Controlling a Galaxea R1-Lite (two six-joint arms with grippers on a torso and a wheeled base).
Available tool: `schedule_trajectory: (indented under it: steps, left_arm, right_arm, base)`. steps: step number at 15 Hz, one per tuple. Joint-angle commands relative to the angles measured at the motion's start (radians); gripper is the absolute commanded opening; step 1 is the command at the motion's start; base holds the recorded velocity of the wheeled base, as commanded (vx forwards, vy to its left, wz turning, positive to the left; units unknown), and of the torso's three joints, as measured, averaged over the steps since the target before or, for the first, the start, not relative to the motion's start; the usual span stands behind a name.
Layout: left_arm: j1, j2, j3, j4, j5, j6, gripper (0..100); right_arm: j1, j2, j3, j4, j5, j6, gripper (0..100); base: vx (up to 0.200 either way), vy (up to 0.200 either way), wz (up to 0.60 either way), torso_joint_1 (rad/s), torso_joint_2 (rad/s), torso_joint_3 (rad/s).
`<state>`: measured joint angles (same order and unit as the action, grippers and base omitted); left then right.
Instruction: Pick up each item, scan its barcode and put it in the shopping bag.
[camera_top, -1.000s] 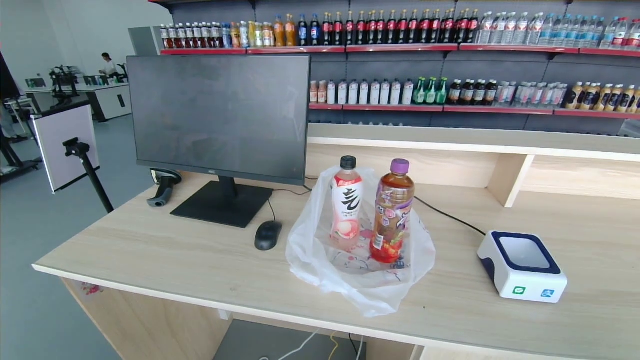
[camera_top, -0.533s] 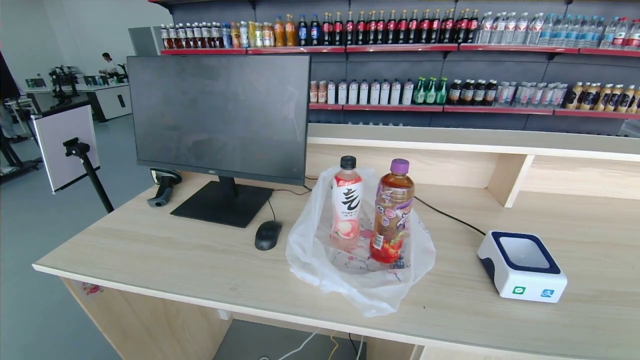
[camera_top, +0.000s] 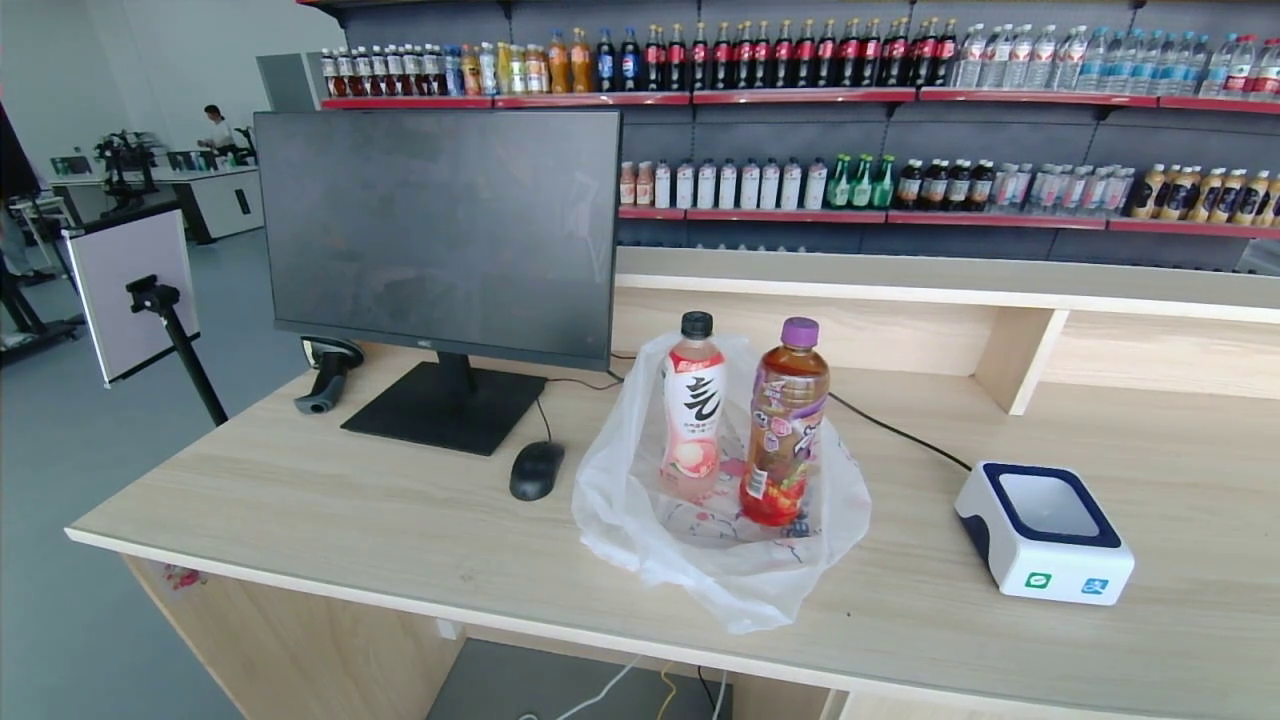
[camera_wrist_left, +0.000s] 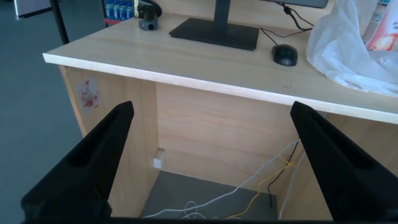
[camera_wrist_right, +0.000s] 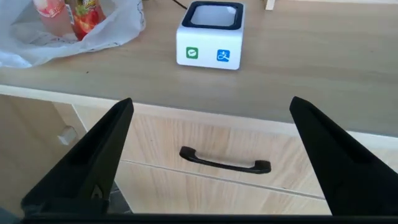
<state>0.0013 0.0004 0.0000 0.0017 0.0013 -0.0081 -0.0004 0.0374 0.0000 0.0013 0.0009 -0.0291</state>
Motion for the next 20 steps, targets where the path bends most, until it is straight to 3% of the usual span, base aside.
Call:
schedule_trajectory:
  steps: [1, 6, 12, 14, 20]
  left_arm:
    - [0.000, 0.001, 0.000, 0.000, 0.000, -0.001, 100]
    - [0.000, 0.001, 0.000, 0.000, 0.000, 0.000, 100]
    - [0.000, 0.000, 0.000, 0.000, 0.000, 0.002, 100]
    - [0.000, 0.000, 0.000, 0.000, 0.000, 0.005, 100]
    - [0.000, 0.000, 0.000, -0.002, 0.000, 0.005, 100]
  right_arm:
    - [-0.003, -0.037, 0.000, -0.004, 0.030, -0.081, 100]
    - [-0.003, -0.037, 0.000, -0.003, 0.030, -0.049, 100]
    - [-0.003, -0.037, 0.000, -0.001, 0.030, -0.041, 100]
    - [-0.003, -0.037, 0.000, -0.001, 0.030, -0.043, 100]
    - [-0.003, -0.037, 0.000, -0.001, 0.030, -0.040, 100]
  base:
    - [0.000, 0.000, 0.00, 0.000, 0.00, 0.000]
    - [0.000, 0.000, 0.00, 0.000, 0.00, 0.000]
    - [-0.200, 0.000, 0.00, 0.010, 0.00, 0.002]
    - [0.000, 0.000, 0.00, 0.000, 0.00, 0.000]
    - [0.000, 0.000, -0.60, 0.003, 0.00, 0.001]
